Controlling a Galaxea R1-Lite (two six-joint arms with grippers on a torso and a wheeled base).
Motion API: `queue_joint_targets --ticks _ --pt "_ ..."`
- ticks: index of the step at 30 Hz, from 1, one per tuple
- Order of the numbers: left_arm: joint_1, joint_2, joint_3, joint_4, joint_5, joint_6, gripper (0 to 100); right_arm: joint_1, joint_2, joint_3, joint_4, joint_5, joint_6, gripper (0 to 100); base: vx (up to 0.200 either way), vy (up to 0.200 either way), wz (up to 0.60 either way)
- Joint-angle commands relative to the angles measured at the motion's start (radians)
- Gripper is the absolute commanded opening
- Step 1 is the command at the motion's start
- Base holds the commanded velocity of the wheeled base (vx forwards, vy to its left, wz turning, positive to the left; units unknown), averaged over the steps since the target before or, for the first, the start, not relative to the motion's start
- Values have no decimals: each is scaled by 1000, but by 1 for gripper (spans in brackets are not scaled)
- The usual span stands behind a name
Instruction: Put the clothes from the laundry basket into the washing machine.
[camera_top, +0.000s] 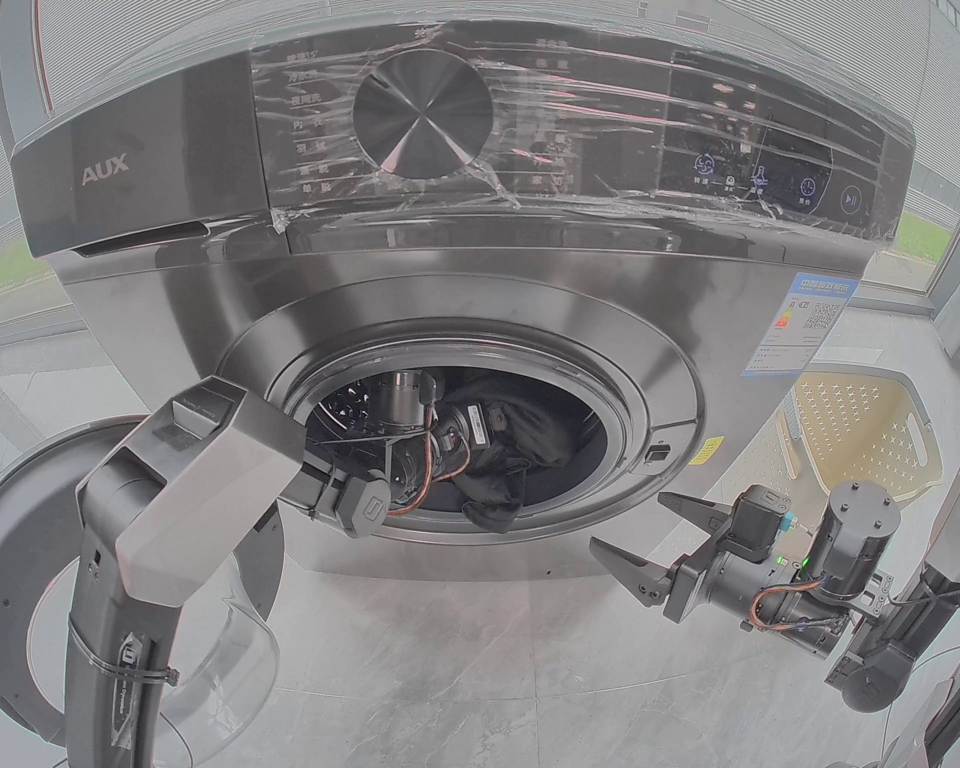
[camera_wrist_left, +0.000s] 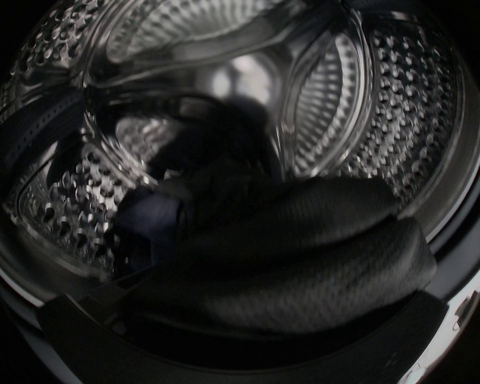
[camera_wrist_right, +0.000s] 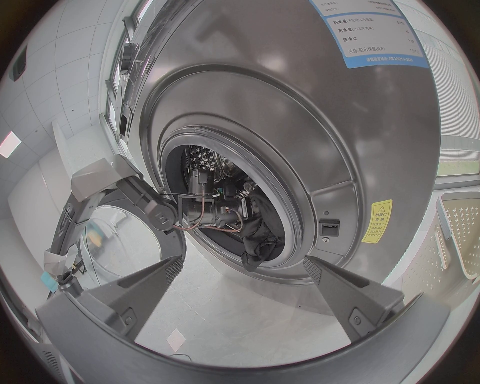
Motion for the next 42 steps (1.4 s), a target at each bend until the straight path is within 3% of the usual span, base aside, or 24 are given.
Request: queue_joint_targets --ticks 1,3,5,9,10,13,17,18,19,28,36,37,42 --pt "-33 -105 115 77 -59 4 100 5 5 0 -1 0 0 100 0 0 0" --pt "-37 -98 115 82 -62 7 100 6 5 0 -1 0 0 100 0 0 0" --pt "-34 -60 95 71 -55 53 100 11 5 -2 -1 0 0 100 0 0 0" --pt "-31 -26 92 65 -54 67 100 11 5 -3 -1 0 0 100 0 0 0" --pt "-33 -20 83 63 -54 65 0 11 5 -3 -1 0 0 100 0 0 0" --pt "-34 1 18 50 -49 53 0 11 5 -6 -1 1 0 100 0 0 0" --pt "-27 52 -111 11 21 -19 0 11 5 -9 -1 1 0 100 0 0 0" --pt "-27 52 -111 11 21 -19 0 11 5 -9 -1 1 0 100 0 0 0" --pt "-18 73 -178 -10 52 -36 0 11 5 -11 -1 1 0 100 0 0 0" --pt "38 175 -425 -116 141 -35 0 29 5 -15 -1 1 0 100 0 0 0" --pt "41 173 -398 -122 139 -33 0 32 6 -14 -1 0 0 100 0 0 0" --pt "41 173 -398 -122 139 -33 100 32 6 -14 -1 0 1 100 0 0 0" --pt "36 149 -301 -104 132 -35 100 32 6 -11 -1 1 1 100 0 0 0"
